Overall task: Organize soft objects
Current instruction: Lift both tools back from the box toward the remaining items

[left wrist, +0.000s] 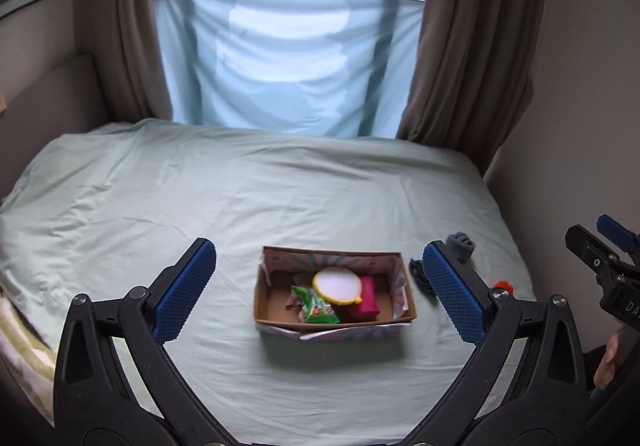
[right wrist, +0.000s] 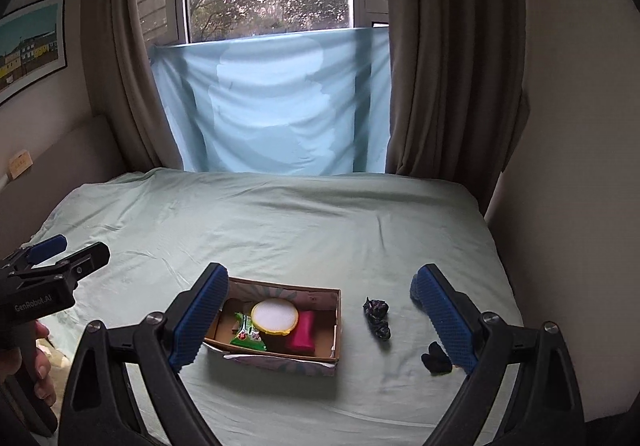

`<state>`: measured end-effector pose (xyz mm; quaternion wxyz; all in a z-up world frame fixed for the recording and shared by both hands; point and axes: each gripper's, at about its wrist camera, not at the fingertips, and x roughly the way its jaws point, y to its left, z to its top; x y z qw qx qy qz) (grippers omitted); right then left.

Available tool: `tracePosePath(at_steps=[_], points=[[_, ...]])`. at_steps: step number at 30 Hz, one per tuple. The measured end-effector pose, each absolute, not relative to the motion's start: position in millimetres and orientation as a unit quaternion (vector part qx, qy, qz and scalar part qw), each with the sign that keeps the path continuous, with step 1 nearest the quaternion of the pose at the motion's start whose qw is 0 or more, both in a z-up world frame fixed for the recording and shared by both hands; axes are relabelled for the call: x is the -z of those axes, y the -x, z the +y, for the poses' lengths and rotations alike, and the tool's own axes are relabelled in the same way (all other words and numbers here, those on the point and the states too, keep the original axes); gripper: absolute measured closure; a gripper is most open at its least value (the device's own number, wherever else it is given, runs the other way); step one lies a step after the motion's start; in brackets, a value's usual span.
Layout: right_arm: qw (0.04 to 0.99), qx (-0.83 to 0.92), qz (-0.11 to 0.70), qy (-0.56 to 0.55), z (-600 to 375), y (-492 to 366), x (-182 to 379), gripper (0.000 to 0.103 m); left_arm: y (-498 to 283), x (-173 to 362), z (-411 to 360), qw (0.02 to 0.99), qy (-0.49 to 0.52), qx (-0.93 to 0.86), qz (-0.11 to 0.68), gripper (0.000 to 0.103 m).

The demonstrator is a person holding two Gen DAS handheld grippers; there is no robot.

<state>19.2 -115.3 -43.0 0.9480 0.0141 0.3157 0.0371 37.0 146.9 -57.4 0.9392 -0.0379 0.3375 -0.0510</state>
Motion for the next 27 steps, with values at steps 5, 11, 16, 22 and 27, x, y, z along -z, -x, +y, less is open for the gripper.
tracePosePath(at_steps=[5,11,16,22,27], points=[[0.958,0.010,0.286,-0.013,-134.1,1.0,35.8,0.009,-43.8,56.7,121.2,0.940,0.024,0.079,0.330,0.000],[0.965,0.039,0.259,-0.025,-167.5,20.5,32.8,0.009,-51.8,60.2,75.1,0.938,0.016,0.109,0.328,0.000],[0.963,0.057,0.262,-0.039,-207.9,21.3,44.2,0.009,-55.1,70.2,25.9,0.936,0.006,0.121,0.331,0.000],[0.959,0.067,0.273,-0.042,-264.5,12.9,72.7,0.009,-69.0,105.9,-41.9,0.932,0.014,0.116,0.343,0.000],[0.950,0.075,0.299,-0.048,-317.2,-9.7,120.2,0.009,-91.1,158.0,-103.1,0.926,0.012,0.116,0.360,0.000]])
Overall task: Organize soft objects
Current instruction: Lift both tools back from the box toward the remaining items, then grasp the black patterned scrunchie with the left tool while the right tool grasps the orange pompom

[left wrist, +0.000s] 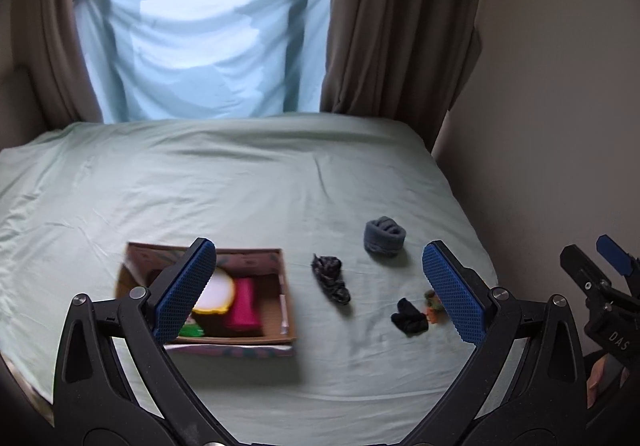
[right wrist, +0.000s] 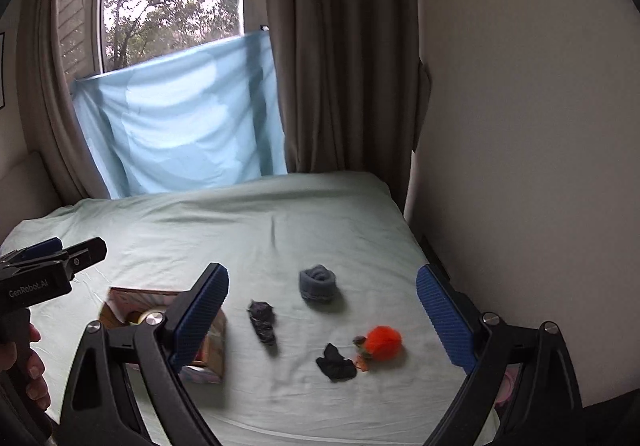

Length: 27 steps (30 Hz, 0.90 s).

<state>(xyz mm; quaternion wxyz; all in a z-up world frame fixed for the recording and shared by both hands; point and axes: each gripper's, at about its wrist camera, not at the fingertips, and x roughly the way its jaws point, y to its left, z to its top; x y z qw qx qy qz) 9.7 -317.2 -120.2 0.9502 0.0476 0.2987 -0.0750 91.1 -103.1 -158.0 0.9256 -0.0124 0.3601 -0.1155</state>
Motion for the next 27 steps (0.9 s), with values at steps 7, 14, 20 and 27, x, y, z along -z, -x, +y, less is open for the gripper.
tracePosePath(at_steps=[7,14,20,27], points=[[0.935,0.091,0.337,-0.064,-373.4,-44.9,201.7,0.009,-127.7,245.3,-168.8,0.913,0.002,0.112,0.393,0.001],[0.923,0.090,0.366,-0.076,-405.7,-71.5,286.7,0.009,-164.4,334.3,-201.8,0.901,-0.001,0.094,0.423,0.001],[0.912,0.092,0.389,-0.088,-418.7,-86.3,348.6,0.009,-194.5,397.8,-217.3,0.896,-0.008,0.076,0.437,0.002],[0.902,0.108,0.406,-0.096,-433.1,-105.5,405.7,0.009,-221.5,461.4,-226.1,0.890,-0.030,0.044,0.453,0.011]])
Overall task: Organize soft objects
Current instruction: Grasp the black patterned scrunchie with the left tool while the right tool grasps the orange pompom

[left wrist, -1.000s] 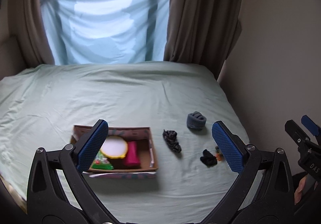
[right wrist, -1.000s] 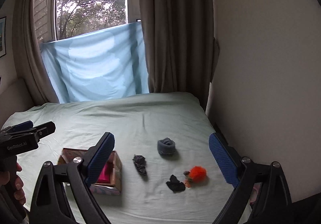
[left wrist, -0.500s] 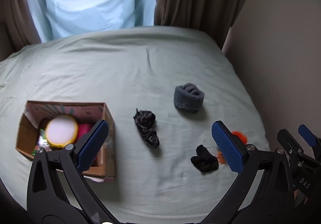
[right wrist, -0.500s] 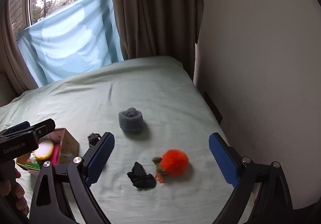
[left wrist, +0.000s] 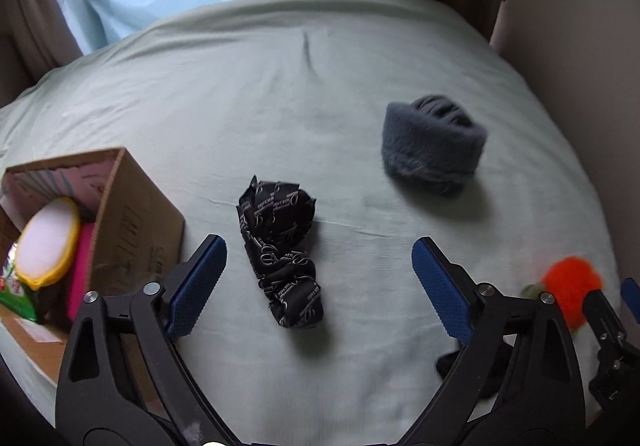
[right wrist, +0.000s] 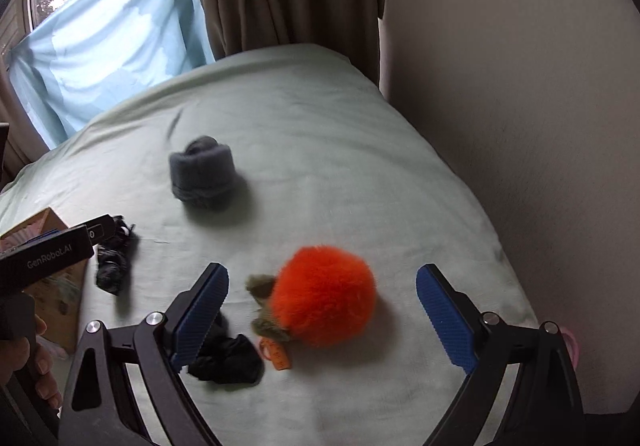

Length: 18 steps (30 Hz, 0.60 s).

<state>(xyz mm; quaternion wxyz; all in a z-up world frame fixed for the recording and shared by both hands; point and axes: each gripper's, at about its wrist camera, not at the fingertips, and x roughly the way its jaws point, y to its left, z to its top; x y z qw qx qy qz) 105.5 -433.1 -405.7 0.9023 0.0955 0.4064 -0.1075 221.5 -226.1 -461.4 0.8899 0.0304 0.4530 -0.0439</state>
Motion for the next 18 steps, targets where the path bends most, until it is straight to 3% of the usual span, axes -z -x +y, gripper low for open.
tracePosePath(at_steps=[6,8,11,15,18], points=[[0.893,0.116,0.422,-0.105,-441.0,-120.0,442.3,0.009,-240.4,496.6,-218.9,0.885,-0.029,0.018,0.465,0.015],[0.891,0.113,0.425,-0.107,-441.6,-123.4,450.9,0.010,-247.1,506.3,-218.0,0.881,-0.035,0.011,0.472,0.030],[0.888,0.106,0.434,-0.108,-440.6,-128.0,462.2,0.022,-255.5,521.3,-212.0,0.872,-0.021,0.004,0.489,0.034],[0.885,0.107,0.442,-0.103,-436.4,-128.5,474.7,0.026,-256.7,527.3,-205.2,0.868,0.004,0.003,0.497,0.037],[0.887,0.105,0.438,-0.096,-432.9,-127.2,474.7,0.040,-257.6,527.8,-207.7,0.869,-0.002,0.012,0.494,0.053]])
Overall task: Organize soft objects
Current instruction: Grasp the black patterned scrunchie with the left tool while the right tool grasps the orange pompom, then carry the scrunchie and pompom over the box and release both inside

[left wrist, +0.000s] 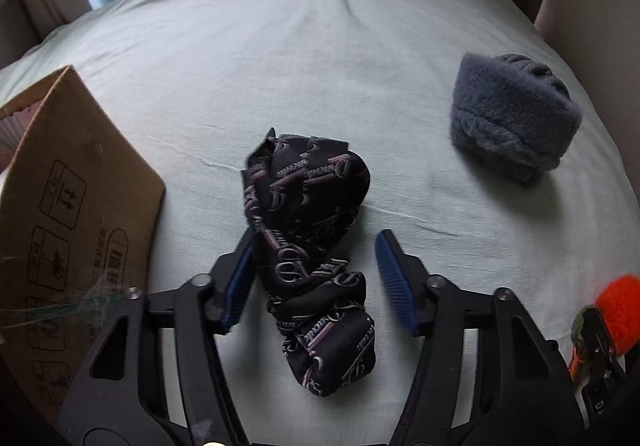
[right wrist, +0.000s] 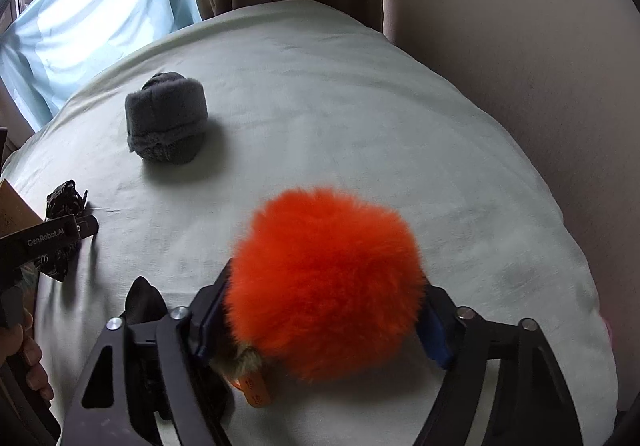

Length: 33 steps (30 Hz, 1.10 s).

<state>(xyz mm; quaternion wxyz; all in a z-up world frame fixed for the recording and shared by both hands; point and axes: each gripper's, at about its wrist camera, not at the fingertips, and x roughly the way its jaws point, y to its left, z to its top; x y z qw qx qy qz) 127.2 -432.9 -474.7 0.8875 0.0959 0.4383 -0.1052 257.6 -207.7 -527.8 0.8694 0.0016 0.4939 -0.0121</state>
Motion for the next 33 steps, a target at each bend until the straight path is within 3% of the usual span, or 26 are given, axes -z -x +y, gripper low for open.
tracePosePath(at_steps=[2,5,9,20,33], points=[[0.889,0.099,0.437,-0.094,-431.7,-125.9,474.1,0.048,-260.3,525.9,-206.8,0.870,0.001,0.017,0.493,0.065],[0.891,0.089,0.436,-0.094,-430.7,-127.4,474.4,0.059,-264.1,523.1,-207.3,0.869,0.005,0.022,0.494,0.068],[0.893,0.082,0.431,-0.097,-431.2,-128.7,473.7,0.065,-262.3,519.7,-207.9,0.868,0.006,0.028,0.495,0.069],[0.905,0.088,0.405,-0.098,-436.2,-133.0,444.7,0.066,-246.5,482.6,-217.2,0.876,0.010,0.049,0.479,0.069],[0.926,0.102,0.355,-0.082,-430.8,-124.1,335.4,0.066,-220.5,362.6,-204.3,0.896,0.014,0.081,0.437,0.069]])
